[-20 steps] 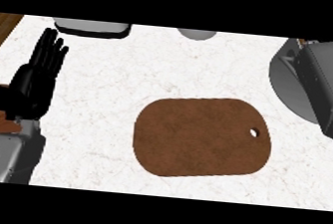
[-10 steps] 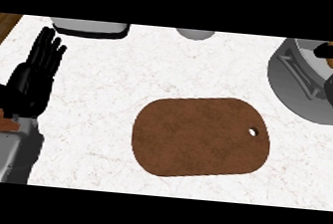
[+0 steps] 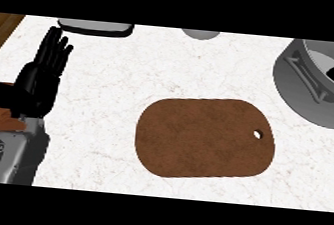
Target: Pick the croissant from the cutting board and place it in the pot
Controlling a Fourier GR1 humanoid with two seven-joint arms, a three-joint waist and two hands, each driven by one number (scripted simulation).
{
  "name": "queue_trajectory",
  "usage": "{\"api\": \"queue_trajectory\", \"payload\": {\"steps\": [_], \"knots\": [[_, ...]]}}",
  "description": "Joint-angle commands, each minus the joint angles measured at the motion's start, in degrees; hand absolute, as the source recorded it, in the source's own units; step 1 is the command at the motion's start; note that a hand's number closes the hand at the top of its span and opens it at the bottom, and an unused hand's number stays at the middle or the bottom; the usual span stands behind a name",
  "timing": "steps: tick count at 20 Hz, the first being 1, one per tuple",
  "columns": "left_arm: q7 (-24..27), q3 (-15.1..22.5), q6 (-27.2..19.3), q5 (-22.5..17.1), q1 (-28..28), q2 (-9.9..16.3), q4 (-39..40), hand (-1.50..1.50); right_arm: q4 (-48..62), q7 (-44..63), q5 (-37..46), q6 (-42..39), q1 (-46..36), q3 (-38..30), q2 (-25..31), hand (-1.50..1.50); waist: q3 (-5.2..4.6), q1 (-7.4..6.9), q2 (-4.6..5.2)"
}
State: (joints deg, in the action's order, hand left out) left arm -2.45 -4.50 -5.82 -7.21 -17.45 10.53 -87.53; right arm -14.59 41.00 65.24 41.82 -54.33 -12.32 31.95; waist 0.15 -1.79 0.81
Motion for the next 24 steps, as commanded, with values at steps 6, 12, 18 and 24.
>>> {"api": "queue_trajectory", "payload": {"steps": [6, 12, 18, 24], "knots": [[0.9, -1.3, 0.2, -0.2, -1.5, 0.5, 1.9, 0.0, 0.1, -18.0, -15.1, -4.4, 2.7, -11.3, -1.6, -1.5, 0.14, -0.38, 0.52], [0.2, 0.0, 1.0, -0.3, 0.7, -0.1, -0.8, 0.0, -2.2, -25.9, -16.6, 0.8, 1.1, -12.4, -1.5, -1.5, 0.06, -1.26, 0.37], [-0.8, -0.7, -0.1, 0.3, -2.1, 0.2, 0.8, 0.0, -6.7, -35.0, -27.1, 7.1, 2.8, -21.0, -2.7, -1.5, 0.07, -0.14, 0.09], [2.0, -1.8, 2.0, -0.7, 2.0, 0.4, 2.2, 0.0, -13.8, -46.5, -39.0, 6.4, 8.1, -28.5, -4.8, -1.5, -0.03, 1.15, -0.45]]}}
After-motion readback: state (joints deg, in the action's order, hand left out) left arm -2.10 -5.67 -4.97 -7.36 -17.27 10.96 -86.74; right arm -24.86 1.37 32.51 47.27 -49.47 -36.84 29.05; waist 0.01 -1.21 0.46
